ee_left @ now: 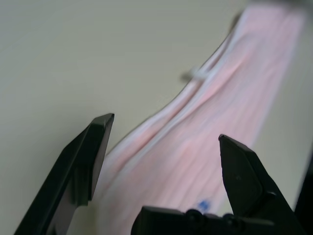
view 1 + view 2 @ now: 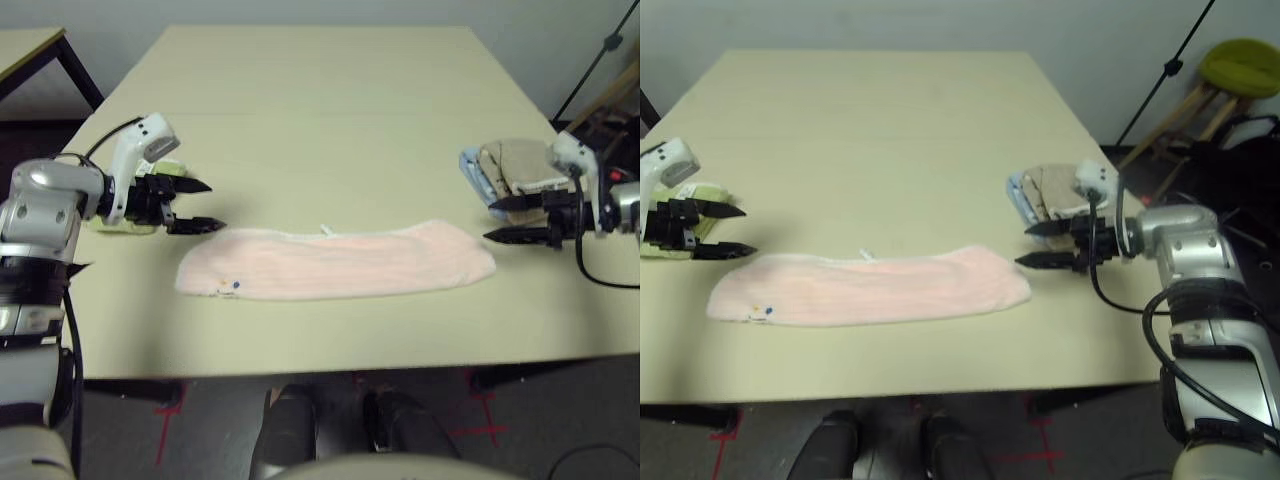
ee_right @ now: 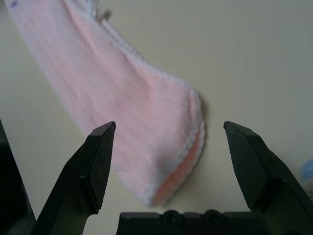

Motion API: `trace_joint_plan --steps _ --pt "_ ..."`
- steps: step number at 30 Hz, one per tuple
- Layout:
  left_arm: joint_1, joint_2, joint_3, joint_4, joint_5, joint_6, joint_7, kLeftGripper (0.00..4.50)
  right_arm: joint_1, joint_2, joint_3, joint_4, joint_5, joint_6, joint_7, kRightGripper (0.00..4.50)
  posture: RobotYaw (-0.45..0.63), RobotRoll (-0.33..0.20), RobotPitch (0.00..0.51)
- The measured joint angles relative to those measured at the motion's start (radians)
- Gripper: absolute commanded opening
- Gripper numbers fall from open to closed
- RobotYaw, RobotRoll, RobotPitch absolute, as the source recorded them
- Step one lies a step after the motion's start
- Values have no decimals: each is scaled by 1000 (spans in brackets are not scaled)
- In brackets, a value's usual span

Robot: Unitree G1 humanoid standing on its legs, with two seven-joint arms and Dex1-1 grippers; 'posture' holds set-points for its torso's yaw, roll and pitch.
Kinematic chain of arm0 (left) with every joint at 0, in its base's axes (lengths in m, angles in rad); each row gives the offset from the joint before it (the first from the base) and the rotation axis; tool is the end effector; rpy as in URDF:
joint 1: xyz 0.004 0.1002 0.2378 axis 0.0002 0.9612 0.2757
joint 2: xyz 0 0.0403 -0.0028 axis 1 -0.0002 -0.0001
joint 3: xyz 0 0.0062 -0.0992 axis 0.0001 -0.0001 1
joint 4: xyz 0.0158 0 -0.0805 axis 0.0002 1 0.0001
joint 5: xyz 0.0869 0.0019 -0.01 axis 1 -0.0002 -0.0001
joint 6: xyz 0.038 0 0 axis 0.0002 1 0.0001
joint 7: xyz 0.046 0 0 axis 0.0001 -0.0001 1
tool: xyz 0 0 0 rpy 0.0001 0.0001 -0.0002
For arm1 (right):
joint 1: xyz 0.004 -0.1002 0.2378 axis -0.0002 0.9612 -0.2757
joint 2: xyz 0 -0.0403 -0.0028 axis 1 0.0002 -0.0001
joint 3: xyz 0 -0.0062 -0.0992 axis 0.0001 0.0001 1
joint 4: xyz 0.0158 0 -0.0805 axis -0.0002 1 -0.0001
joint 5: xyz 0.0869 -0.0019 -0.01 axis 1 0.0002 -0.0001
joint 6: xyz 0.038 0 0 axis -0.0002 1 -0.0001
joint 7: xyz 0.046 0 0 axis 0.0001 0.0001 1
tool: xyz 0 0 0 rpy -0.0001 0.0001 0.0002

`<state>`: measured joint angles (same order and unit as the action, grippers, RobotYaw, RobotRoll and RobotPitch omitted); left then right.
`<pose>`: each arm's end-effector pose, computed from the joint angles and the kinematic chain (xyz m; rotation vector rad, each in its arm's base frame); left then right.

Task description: Fold the towel and set it aside.

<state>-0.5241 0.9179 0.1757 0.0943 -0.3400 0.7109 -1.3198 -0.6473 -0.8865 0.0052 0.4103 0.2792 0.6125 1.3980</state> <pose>0.2433 0.3123 0.2214 0.2360 0.3641 -0.9446 0.2697 -0.3166 0.1942 -0.1496 0.5226 0.9890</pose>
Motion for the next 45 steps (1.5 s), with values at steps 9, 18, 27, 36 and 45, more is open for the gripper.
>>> trace_joint_plan --steps 9,18,27,36,45 --pt "103 -140 124 -133 -153 86 214 3880 105 109 -109 -232 154 145 -143 4070 169 0 166" --pt "126 -237 57 -238 -212 103 374 910 173 284 -91 -401 210 137 -320 2338 169 0 164" --pt "246 -195 -3 -120 -108 -42 402 26 267 328 -55 -361 126 -3 -438 2338 172 0 157" --pt "262 -196 -3 -103 -106 -84 396 26 301 331 -55 -363 123 -76 -420 2338 166 0 152" --pt "267 -206 -23 -88 -107 -89 380 26 301 296 -9 -315 65 -214 -368 2338 165 0 152"
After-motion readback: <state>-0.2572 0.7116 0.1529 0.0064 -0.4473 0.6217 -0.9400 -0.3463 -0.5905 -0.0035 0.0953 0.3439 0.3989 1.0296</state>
